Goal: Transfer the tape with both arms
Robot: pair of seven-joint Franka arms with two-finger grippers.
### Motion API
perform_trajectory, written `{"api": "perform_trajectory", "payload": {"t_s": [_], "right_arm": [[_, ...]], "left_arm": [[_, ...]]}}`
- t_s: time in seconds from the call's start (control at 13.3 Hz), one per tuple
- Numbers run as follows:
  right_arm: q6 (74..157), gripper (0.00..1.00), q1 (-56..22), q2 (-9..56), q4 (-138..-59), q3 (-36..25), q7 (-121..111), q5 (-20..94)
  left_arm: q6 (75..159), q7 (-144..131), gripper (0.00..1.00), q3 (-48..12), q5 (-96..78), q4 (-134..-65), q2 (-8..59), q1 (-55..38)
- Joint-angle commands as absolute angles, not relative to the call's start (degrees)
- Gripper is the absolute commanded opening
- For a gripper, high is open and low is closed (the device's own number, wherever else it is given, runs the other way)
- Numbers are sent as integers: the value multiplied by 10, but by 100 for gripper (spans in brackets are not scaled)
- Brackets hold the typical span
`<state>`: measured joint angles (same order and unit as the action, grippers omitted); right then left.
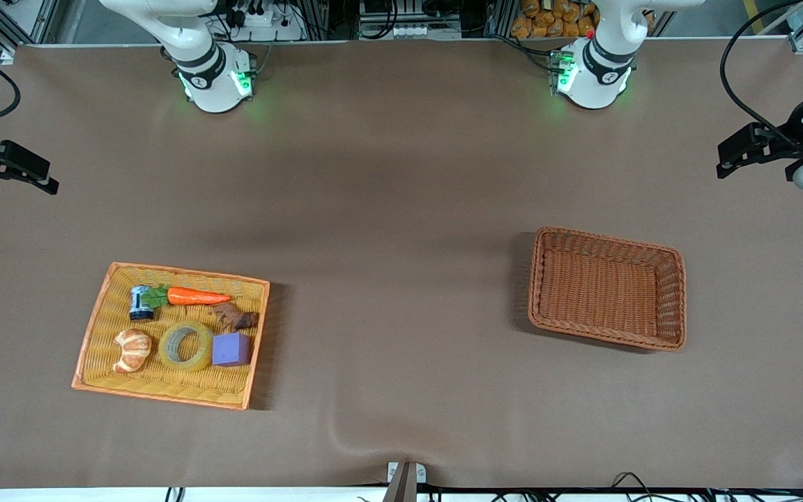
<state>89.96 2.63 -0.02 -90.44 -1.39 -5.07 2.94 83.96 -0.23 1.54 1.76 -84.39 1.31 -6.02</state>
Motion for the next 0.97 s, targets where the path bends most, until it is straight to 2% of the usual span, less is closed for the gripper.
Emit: {"api": "perform_trajectory", "payload": {"t_s": [0.0, 0.45, 0.9], "right_arm": [[899, 100, 24, 26, -897, -13, -55, 34], [913, 100, 21, 119, -846, -13, -56, 37], [977, 100, 24, 175, -840, -13, -55, 33]], "left_arm": [[838, 11, 100, 15, 15, -851, 11, -58], [854, 2, 100, 15, 16, -848, 20, -67], [850, -2, 100, 16, 17, -849, 20, -60]]}}
